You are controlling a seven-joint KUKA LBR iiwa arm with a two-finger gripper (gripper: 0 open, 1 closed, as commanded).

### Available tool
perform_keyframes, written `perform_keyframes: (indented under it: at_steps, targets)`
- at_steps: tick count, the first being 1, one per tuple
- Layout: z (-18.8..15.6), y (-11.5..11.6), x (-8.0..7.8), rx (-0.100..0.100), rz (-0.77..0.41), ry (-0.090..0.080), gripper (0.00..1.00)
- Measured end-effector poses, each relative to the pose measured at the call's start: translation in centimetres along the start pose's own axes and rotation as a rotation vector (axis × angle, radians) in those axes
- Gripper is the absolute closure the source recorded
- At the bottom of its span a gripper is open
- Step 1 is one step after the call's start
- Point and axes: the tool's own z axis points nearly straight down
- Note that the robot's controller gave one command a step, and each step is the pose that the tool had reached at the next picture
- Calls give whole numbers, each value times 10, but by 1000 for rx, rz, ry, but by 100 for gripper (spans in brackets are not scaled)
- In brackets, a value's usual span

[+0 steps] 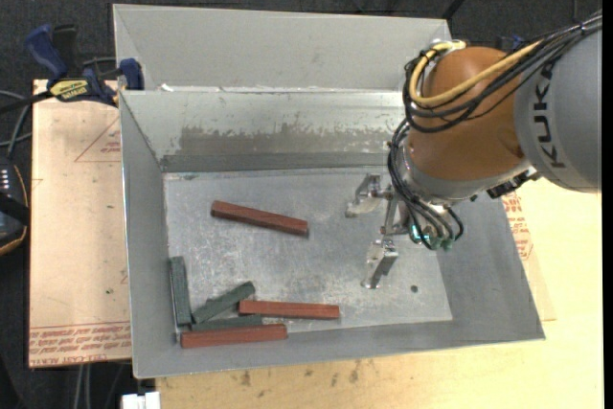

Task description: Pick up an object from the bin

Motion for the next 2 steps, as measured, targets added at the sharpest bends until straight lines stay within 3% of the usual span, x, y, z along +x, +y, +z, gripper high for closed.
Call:
perform_keyframes:
  at_steps: [1,2]
  targets:
    - [-3,0,-2,0,1,-7,0]
    - [17,38,-45,2,-97,-15,0]
